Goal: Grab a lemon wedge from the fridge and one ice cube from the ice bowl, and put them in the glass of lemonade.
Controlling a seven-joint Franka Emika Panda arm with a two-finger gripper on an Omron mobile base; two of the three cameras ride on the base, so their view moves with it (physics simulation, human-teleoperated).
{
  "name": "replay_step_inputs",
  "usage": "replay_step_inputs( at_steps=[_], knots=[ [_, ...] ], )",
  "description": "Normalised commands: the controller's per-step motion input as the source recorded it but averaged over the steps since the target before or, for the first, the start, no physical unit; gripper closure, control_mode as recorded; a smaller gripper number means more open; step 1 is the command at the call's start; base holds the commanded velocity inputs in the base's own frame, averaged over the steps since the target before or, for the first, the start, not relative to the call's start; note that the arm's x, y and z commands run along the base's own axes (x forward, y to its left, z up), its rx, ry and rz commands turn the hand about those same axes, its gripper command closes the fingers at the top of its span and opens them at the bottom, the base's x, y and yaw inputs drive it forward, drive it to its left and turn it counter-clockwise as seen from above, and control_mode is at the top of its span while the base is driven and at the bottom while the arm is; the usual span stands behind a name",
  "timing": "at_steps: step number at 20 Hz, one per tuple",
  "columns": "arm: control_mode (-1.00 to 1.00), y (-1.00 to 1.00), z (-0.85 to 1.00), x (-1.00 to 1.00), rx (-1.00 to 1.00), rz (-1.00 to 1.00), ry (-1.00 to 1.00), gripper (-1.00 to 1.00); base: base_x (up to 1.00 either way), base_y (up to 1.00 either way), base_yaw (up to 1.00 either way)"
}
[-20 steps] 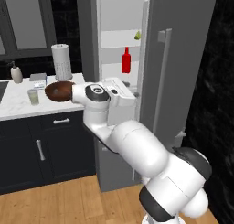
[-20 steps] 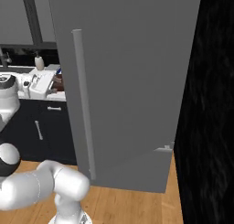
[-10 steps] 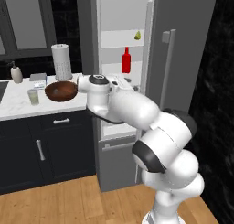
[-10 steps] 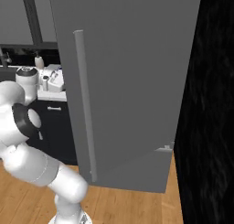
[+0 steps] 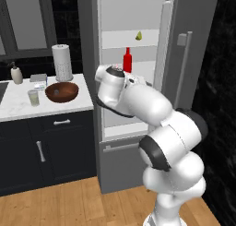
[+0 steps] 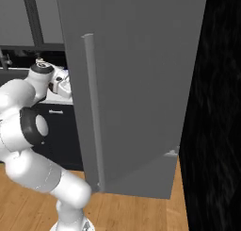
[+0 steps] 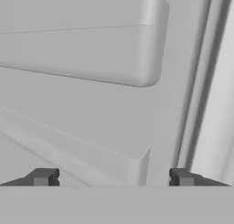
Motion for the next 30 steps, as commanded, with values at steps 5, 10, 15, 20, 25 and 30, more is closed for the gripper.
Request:
replay_step_inputs(
  at_steps=[5,10,15,20,25,30],
  knots=[
    [-1.00,-1.00,0.00,-0.87,0.24,-0.02,-0.02,-1.00,0.00,0.00,0.00],
    [-1.00,-0.68,0.00,-0.11,0.16,0.05,-0.05,-1.00,0.00,0.00,0.00],
    [-1.00,0.94,0.00,-0.46,-0.11,0.37,0.01,-1.00,0.00,0.00,0.00],
    [-1.00,0.81,0.00,-0.12,0.07,0.63,0.12,-1.00,0.00,0.00,0.00],
    [-1.00,0.13,-0.11,0.00,0.31,0.82,0.20,-1.00,0.00,0.00,0.00],
    [-1.00,-0.07,-0.50,-0.17,0.23,0.77,0.20,-1.00,0.00,0.00,0.00]
  ],
)
